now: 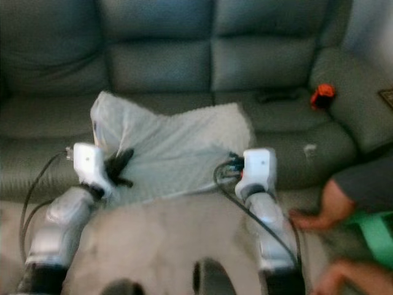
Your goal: Move the pillow to the sofa
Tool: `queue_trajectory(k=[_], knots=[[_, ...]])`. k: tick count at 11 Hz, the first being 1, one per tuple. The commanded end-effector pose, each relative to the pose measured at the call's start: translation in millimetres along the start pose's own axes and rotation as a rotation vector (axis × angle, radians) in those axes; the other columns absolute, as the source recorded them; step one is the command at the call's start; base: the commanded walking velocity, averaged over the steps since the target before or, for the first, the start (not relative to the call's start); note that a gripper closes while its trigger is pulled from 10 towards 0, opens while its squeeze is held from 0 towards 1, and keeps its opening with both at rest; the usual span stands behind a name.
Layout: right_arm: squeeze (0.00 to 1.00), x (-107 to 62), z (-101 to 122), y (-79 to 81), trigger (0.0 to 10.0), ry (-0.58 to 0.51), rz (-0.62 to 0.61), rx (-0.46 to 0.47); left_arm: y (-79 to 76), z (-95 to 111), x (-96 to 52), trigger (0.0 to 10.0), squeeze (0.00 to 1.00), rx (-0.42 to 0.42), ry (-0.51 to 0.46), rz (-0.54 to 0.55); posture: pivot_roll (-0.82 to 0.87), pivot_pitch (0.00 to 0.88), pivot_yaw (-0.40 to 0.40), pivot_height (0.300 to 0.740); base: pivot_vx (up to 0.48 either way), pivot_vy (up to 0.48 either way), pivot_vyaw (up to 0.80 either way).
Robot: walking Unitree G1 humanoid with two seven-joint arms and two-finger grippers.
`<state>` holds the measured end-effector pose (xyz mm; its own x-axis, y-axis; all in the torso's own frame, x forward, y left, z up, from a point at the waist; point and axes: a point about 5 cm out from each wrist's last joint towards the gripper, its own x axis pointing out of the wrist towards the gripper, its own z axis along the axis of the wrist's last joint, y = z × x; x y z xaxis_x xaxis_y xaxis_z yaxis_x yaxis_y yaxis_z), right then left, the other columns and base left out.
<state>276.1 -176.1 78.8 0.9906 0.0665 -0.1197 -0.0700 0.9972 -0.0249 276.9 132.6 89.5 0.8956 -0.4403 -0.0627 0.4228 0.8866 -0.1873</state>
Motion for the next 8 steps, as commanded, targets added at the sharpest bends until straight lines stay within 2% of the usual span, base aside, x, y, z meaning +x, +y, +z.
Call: queue_trajectory(k=[1, 3, 4, 8], knots=[[0.00, 3.1, 9.9, 8.7, 10.0, -0.046, 0.027, 0.007, 4.2, 7.9, -2.4, 10.0, 0.00, 0.023, -0.022, -0.004, -0.08, 0.113, -0.026, 0.740, 0.480, 0.000, 0.00], [0.00, 3.9, 10.2, 7.2, 10.0, -0.045, 0.024, 0.009, 3.4, 7.0, 0.5, 10.0, 0.00, 0.014, -0.011, -0.001, -0.08, 0.113, -0.023, 0.740, 0.443, 0.000, 0.00], [0.00, 4.0, 9.9, 6.2, 10.0, -0.042, 0.022, 0.008, 3.1, 6.6, 2.4, 10.0, 0.00, 0.007, -0.006, -0.001, -0.09, 0.113, -0.024, 0.740, 0.259, 0.405, 0.00], [0.00, 4.7, 9.9, 8.5, 10.0, -0.036, 0.030, 0.002, 4.3, 5.3, 3.9, 10.0, 0.00, 0.010, 0.008, 0.012, -0.09, 0.114, -0.026, 0.740, 0.000, 0.478, 0.00]])
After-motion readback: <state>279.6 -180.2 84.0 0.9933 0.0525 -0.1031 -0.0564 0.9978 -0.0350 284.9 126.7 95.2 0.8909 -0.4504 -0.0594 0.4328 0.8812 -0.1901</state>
